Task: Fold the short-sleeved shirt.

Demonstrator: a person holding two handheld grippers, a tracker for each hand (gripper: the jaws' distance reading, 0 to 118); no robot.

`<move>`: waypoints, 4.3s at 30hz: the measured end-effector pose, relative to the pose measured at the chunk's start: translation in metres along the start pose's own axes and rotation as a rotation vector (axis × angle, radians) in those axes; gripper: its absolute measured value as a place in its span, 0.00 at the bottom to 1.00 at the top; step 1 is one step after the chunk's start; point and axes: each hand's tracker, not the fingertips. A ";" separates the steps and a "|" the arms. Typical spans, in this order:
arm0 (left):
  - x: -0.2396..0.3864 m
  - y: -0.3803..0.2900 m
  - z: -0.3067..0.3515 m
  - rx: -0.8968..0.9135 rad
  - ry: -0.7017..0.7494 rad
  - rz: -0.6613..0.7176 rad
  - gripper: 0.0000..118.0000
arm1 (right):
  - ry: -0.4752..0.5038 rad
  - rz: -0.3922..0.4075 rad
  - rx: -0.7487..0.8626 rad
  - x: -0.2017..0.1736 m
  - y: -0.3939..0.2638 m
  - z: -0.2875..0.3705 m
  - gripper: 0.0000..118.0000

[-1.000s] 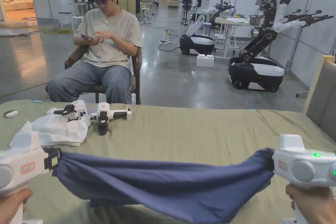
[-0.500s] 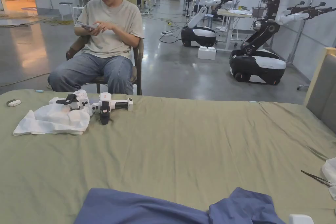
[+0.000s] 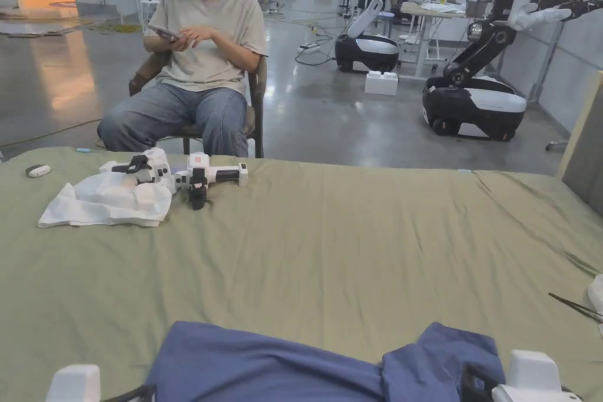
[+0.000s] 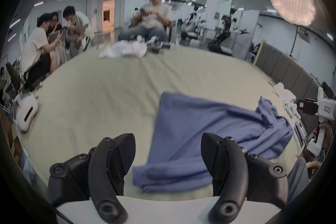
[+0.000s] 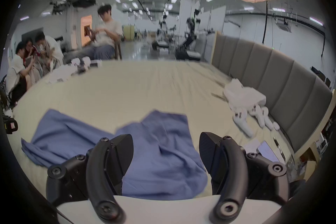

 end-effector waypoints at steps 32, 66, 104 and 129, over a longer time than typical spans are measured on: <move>-0.007 0.084 -0.159 -0.177 0.035 -0.012 0.08 | 0.037 -0.014 0.167 -0.035 0.017 0.000 0.00; -0.007 0.093 -0.191 -0.254 -0.118 0.039 0.00 | -0.102 -0.100 -0.162 0.051 -0.001 -0.084 0.12; 0.009 0.116 -0.080 -0.026 -0.088 -0.021 0.00 | -0.019 -0.071 -0.314 0.080 0.017 -0.131 0.00; -0.012 0.278 0.111 0.478 -0.103 0.009 0.00 | 0.009 -0.059 0.337 0.092 0.249 0.048 0.00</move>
